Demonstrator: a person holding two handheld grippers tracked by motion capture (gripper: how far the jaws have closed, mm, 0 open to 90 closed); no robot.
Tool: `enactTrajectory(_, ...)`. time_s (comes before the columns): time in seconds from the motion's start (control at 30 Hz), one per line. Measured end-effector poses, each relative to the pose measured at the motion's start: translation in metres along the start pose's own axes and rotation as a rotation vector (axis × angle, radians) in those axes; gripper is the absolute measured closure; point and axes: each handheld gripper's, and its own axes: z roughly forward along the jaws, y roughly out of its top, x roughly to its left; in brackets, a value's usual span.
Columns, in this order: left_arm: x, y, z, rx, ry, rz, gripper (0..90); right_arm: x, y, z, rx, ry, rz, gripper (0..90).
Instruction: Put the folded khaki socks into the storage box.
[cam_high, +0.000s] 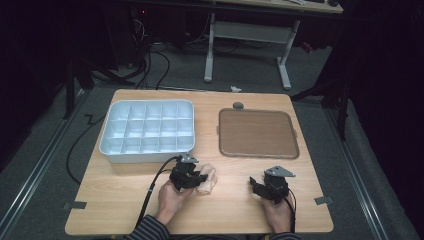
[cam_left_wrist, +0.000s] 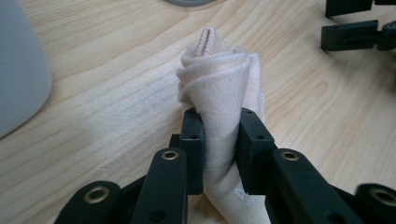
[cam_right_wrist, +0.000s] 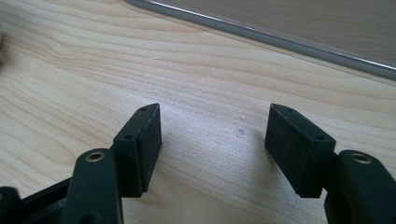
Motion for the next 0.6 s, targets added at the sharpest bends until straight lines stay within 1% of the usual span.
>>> enactTrajectory(0.17, -0.002, 0.0, -0.004, -0.004, -0.008, 0.013, 75.0, 0.0, 0.0, 0.0, 0.0, 0.002, 0.003, 35.8)
enactTrajectory(0.4, -0.003, 0.0, -0.008, -0.01, -0.021, 0.02, 75.2, -0.001, 0.0, 0.0, -0.001, 0.005, 0.002, 35.8)
enactTrajectory(0.53, -0.002, 0.0, -0.012, -0.02, -0.025, 0.022, 75.2, -0.001, 0.0, 0.0, -0.003, 0.002, 0.02, 35.9)
enactTrajectory(0.6, -0.001, 0.001, -0.014, -0.025, -0.028, 0.019, 75.2, -0.001, 0.0, 0.0, -0.002, 0.0, 0.02, 35.8)
